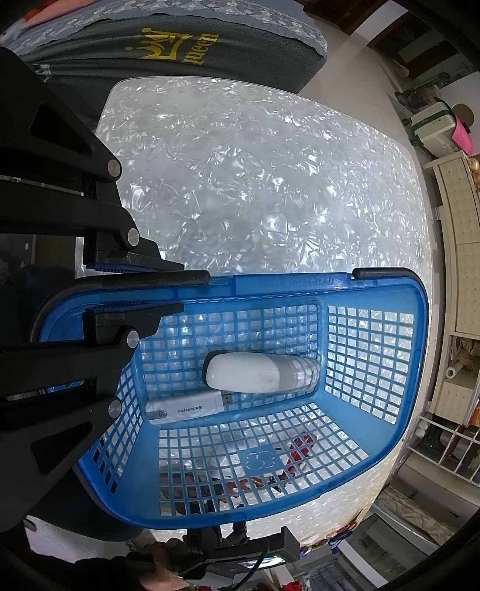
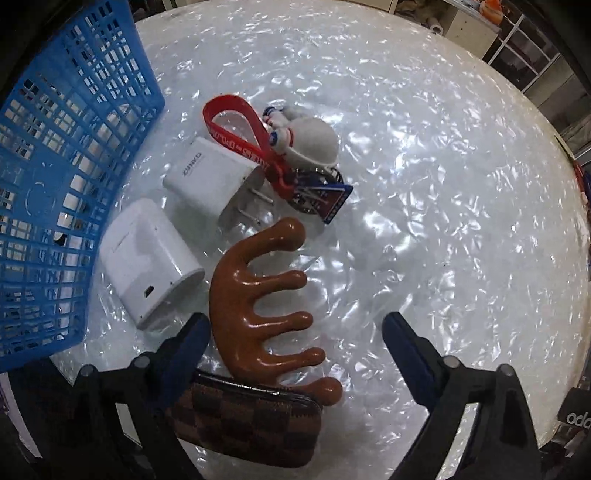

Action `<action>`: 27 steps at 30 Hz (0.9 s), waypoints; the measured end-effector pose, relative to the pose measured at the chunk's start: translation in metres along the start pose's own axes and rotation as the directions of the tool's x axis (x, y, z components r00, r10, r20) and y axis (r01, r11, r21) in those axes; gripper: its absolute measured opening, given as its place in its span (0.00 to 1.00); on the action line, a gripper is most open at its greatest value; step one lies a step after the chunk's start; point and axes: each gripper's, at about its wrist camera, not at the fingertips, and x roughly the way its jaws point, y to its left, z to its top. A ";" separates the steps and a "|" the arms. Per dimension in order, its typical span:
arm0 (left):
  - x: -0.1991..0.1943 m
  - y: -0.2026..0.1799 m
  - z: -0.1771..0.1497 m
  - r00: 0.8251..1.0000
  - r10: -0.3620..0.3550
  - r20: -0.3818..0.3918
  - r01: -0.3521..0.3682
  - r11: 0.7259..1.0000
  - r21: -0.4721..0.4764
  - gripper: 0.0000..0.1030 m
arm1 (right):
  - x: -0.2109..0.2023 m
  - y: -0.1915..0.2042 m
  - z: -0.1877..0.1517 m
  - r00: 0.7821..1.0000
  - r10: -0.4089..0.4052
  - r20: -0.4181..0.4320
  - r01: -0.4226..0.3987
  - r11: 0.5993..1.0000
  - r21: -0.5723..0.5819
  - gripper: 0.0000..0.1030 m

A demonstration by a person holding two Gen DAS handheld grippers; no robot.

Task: Organize rigid objects
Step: 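Withdraw the right tool and move it to the brown wooden comb, then close the right tool on the brown wooden comb and lift it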

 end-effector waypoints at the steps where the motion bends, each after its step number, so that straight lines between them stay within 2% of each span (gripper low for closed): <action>1: 0.000 0.000 0.000 1.000 0.000 0.000 0.000 1.000 0.001 0.14 | 0.002 0.000 -0.001 1.000 0.001 0.002 -0.001 1.000 0.000 0.91; 4: 0.000 -0.001 0.000 1.000 -0.001 0.000 0.001 1.000 0.000 0.14 | 0.006 -0.002 -0.001 1.000 0.001 0.015 -0.002 1.000 0.003 0.90; 5: 0.000 -0.001 0.000 1.000 -0.001 0.000 0.001 1.000 0.000 0.14 | 0.006 -0.004 -0.002 1.000 0.001 0.022 -0.001 1.000 -0.002 0.86; 8: 0.000 0.000 0.000 1.000 -0.004 0.001 0.004 1.000 -0.002 0.14 | -0.007 0.001 -0.010 0.998 0.018 0.067 -0.014 0.998 -0.059 0.60; 11: 0.000 -0.001 0.000 1.000 -0.008 0.002 0.008 1.000 -0.002 0.14 | -0.009 0.005 -0.015 0.997 0.025 0.074 -0.019 0.997 -0.077 0.55; 13: 0.000 -0.001 -0.001 1.000 -0.008 0.003 0.008 1.000 -0.003 0.14 | -0.013 0.007 -0.014 0.996 0.027 0.080 -0.021 0.997 -0.072 0.49; 18: 0.000 -0.001 -0.001 1.000 -0.008 0.002 0.008 1.000 -0.003 0.14 | -0.016 0.003 -0.008 0.996 0.030 0.079 -0.026 0.998 -0.059 0.48; 22: 0.000 -0.001 -0.001 1.000 -0.011 0.003 0.011 1.000 -0.003 0.14 | -0.024 -0.007 -0.002 0.995 0.057 0.084 -0.057 0.998 -0.006 0.48; 27: 0.001 -0.001 -0.001 1.000 -0.011 0.003 0.011 1.000 -0.003 0.14 | -0.038 -0.016 0.002 0.992 0.051 0.114 -0.052 0.999 0.005 0.48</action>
